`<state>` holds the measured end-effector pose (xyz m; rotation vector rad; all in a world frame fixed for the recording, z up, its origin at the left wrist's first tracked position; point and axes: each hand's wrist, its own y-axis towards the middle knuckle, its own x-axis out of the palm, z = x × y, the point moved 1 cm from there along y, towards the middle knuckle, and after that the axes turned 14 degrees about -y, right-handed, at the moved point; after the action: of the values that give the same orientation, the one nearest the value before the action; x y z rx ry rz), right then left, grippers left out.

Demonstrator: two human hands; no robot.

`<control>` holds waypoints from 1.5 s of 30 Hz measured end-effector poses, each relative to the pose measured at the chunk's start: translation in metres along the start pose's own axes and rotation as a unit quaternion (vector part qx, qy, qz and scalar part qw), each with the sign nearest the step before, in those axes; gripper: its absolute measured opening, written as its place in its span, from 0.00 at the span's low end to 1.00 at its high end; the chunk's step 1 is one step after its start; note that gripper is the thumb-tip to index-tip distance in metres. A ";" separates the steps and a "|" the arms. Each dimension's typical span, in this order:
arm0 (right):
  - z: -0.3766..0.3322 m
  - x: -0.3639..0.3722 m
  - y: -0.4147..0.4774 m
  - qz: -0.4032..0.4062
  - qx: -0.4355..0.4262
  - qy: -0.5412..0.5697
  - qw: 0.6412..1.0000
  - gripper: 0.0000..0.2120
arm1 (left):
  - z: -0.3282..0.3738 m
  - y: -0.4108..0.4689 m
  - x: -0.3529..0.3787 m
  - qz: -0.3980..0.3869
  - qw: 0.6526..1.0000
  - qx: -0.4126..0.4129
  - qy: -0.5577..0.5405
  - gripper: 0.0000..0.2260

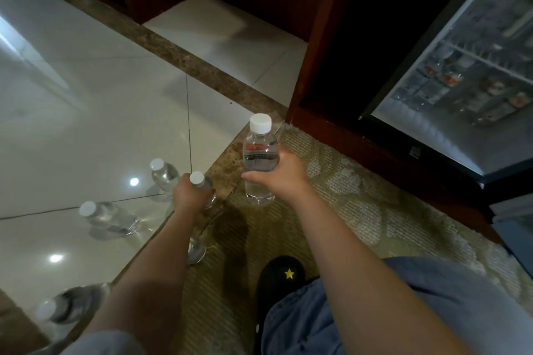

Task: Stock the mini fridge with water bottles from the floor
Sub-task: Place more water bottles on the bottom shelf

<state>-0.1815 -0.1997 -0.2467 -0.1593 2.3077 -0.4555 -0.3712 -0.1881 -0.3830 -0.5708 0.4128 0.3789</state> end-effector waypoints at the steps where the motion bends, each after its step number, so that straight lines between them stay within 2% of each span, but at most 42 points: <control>1: 0.000 -0.001 0.000 0.002 0.003 0.003 1.000 0.25 | 0.000 0.000 0.000 0.000 1.000 0.007 0.008 0.17; 6: -0.001 -0.006 0.000 0.020 0.009 0.016 1.000 0.23 | 0.022 -0.013 0.000 0.010 0.998 0.052 0.018 0.10; 9: 0.002 -0.015 0.000 0.052 0.019 -0.005 0.998 0.24 | 0.058 -0.028 0.002 -0.006 0.993 0.107 0.042 0.10; 13: 0.002 -0.044 -0.006 0.081 0.020 -0.035 0.996 0.22 | 0.107 -0.050 0.011 -0.035 0.983 0.170 0.051 0.16; 20: 0.018 -0.131 -0.024 0.172 0.038 -0.005 0.984 0.29 | 0.197 -0.102 0.039 -0.090 0.958 0.272 0.031 0.21; 25: 0.047 -0.197 -0.041 0.227 0.026 0.038 0.973 0.27 | 0.265 -0.145 0.065 -0.106 0.932 0.345 0.022 0.22; 28: 0.074 -0.231 -0.048 0.249 0.034 0.059 0.966 0.23 | 0.297 -0.166 0.092 -0.130 0.922 0.365 -0.002 0.21; 33: 0.136 -0.273 -0.035 0.273 0.081 0.035 0.958 0.28 | 0.335 -0.196 0.153 -0.187 0.901 0.391 0.008 0.19; 36: 0.174 -0.293 -0.018 0.296 0.102 0.046 0.949 0.26 | 0.349 -0.200 0.196 -0.217 0.897 0.386 0.007 0.20; 42: 0.242 -0.316 0.037 0.317 0.100 0.055 0.941 0.23 | 0.351 -0.187 0.282 -0.234 0.902 0.362 -0.018 0.22; 45: 0.270 -0.321 0.071 0.338 0.111 0.047 0.933 0.27 | 0.347 -0.175 0.317 -0.226 0.899 0.373 -0.036 0.21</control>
<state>0.2375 -0.1279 -0.2329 0.7613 2.2030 -0.3579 0.0703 -0.0491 -0.1907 0.1118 0.3084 -0.2155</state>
